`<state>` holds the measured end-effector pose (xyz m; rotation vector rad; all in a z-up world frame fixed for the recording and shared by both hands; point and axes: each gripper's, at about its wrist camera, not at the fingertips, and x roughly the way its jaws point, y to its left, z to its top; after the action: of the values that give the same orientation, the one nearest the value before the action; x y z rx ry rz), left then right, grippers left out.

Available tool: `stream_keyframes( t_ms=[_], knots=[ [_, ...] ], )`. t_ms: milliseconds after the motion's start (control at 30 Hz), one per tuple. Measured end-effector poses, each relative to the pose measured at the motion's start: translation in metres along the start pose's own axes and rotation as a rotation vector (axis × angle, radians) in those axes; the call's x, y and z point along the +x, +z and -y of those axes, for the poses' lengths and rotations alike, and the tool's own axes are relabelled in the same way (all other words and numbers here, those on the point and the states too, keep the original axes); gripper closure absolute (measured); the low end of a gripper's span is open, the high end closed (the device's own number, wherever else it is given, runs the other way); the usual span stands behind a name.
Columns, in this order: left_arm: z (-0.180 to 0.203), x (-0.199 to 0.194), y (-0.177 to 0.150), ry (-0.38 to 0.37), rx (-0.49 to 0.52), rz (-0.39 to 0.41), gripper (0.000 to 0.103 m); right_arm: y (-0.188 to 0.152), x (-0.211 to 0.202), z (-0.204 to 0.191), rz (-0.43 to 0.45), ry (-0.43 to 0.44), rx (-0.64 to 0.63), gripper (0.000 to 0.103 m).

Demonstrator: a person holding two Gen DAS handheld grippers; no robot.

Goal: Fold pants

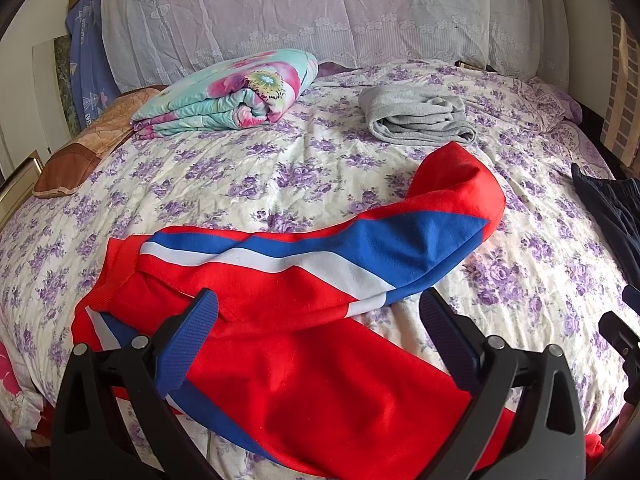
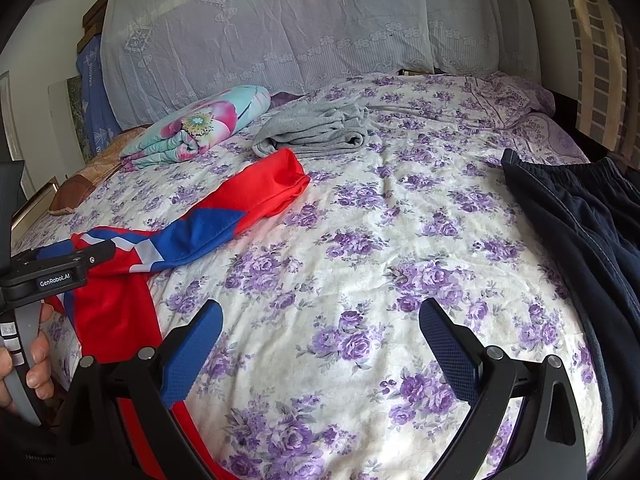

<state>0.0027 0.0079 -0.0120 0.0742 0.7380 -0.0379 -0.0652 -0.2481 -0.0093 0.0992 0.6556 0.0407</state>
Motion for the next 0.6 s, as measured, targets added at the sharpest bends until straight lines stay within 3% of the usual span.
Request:
stream_keyframes(
  t_ms=[600],
  knots=[
    [-0.0013,0.0060,-0.0056,-0.004,-0.006,-0.013,0.005,0.0003,0.0012,0.0004,-0.003,0.000,0.002,0.004]
  ],
)
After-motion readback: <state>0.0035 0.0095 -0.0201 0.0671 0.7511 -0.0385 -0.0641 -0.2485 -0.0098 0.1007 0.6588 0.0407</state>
